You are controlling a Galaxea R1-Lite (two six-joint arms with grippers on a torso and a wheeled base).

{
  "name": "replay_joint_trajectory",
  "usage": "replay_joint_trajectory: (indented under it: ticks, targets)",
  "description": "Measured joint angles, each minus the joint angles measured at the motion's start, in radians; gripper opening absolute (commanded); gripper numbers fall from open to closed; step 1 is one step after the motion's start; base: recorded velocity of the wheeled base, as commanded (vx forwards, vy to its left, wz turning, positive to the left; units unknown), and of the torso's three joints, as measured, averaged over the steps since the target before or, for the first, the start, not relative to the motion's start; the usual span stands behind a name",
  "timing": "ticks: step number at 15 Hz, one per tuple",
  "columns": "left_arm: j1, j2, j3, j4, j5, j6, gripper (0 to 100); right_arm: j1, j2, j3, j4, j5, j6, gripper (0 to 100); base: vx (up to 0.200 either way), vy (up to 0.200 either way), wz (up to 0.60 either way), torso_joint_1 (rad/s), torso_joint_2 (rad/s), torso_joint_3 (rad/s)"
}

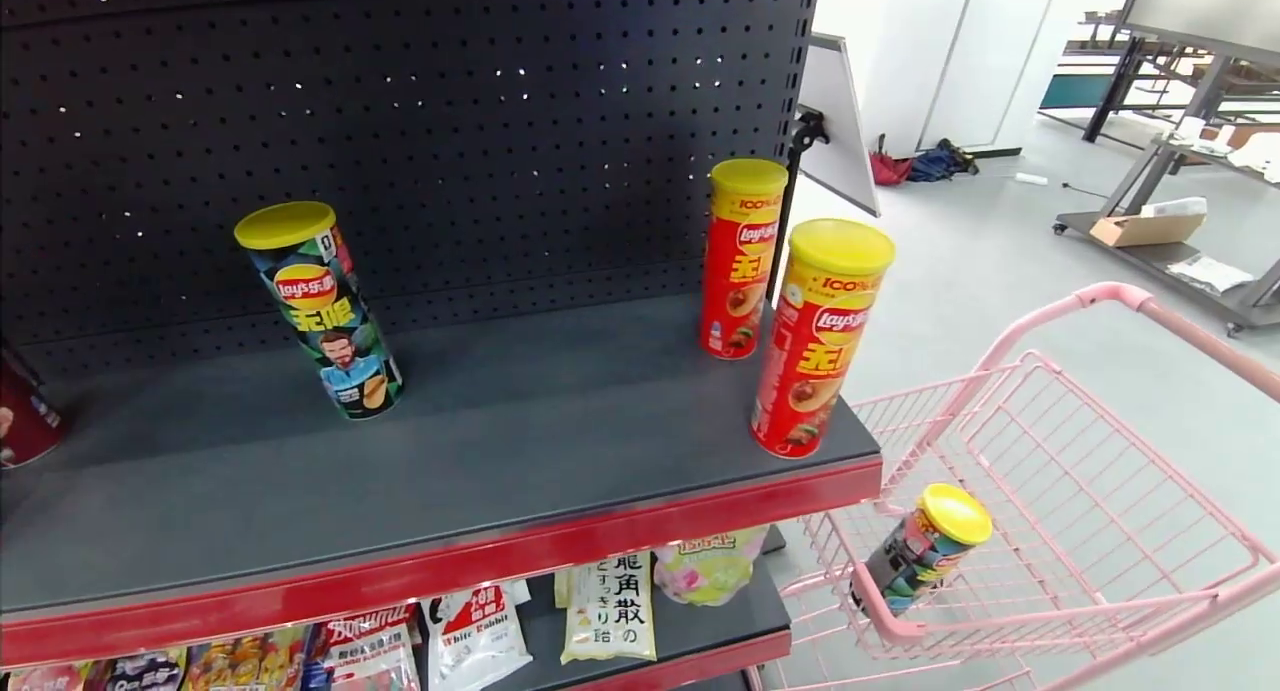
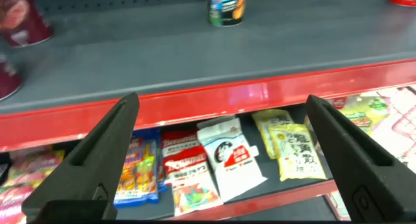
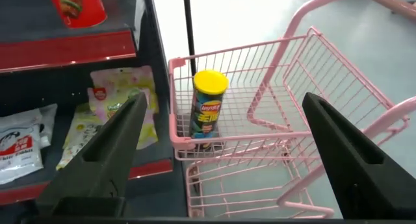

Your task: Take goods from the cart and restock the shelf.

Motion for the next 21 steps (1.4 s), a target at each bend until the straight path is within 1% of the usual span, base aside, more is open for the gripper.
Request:
replay_joint_trajectory:
  ticks: [21]
  targets:
    - [0.000, 0.000, 0.000, 0.000, 0.000, -0.001, 100, 0.000, 0.000, 0.000, 0.000, -0.002, 0.002, 100, 0.000, 0.000, 0.00, 0.000, 0.00, 0.000]
